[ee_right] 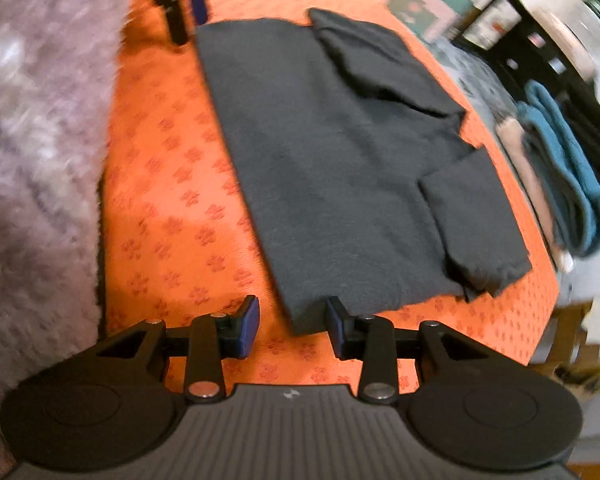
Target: Fold clothes
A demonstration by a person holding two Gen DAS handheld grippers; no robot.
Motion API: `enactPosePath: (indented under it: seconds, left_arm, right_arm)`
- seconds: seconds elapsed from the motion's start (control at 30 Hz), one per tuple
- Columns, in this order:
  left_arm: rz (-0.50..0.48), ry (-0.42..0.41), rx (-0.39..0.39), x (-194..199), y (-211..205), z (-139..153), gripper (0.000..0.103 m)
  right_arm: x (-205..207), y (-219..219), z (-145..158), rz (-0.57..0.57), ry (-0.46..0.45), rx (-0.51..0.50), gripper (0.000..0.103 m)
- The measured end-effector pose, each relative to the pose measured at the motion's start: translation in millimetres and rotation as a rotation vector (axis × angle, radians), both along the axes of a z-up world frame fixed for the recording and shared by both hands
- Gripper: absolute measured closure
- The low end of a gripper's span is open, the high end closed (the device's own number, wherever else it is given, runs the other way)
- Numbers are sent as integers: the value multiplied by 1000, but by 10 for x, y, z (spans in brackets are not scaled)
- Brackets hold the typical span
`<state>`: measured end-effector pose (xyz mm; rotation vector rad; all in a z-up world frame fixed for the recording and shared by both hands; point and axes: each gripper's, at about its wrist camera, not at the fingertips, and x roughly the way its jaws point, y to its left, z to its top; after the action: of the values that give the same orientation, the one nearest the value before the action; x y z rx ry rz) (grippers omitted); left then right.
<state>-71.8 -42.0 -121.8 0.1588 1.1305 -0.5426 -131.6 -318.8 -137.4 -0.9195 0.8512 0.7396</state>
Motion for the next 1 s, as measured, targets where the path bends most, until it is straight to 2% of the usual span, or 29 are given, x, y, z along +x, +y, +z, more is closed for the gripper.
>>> enactPosePath:
  seconds: [0.1, 0.13, 0.17, 0.2, 0.23, 0.27, 0.3, 0.47, 0.63, 0.77, 0.87, 1.0]
  left_arm:
    - [11, -19, -8, 31, -6, -8, 63]
    - [28, -21, -10, 55, 10, -4, 74]
    - [46, -20, -23, 81, 40, 2, 94]
    - [71, -12, -48, 108, 79, 9, 96]
    - [97, -4, -75, 135, 120, 15, 96]
    - [119, -7, -99, 143, 156, 41, 97]
    - [140, -12, -121, 147, 191, 71, 97]
    - [231, -50, -244, 195, 341, 384, 97]
    - [328, -109, -323, 410, 424, 730, 97]
    - [397, -163, -354, 748, 403, 924, 97]
    - [445, -165, -381, 1086, 420, 947, 98]
    - [487, -161, -327, 1604, 360, 816, 98]
  right_arm:
    - [22, 3, -13, 11, -21, 4, 63]
    - [45, -5, -15, 3, -25, 3, 63]
    - [70, -13, -16, -5, -30, 1, 67]
    - [98, -29, -15, -23, -33, 3, 75]
    - [116, -44, -10, -38, -35, 9, 78]
    - [133, -60, -5, -52, -35, 14, 92]
    - [149, -75, 1, -66, -36, 20, 96]
    - [180, -120, 344, -128, -132, 86, 97]
    - [406, -208, 800, -190, -236, 153, 97]
    - [740, -249, 1007, -207, -304, 155, 98]
    - [1137, -257, 1051, -239, -332, 121, 98]
    - [1734, -242, 959, -287, -297, 88, 98]
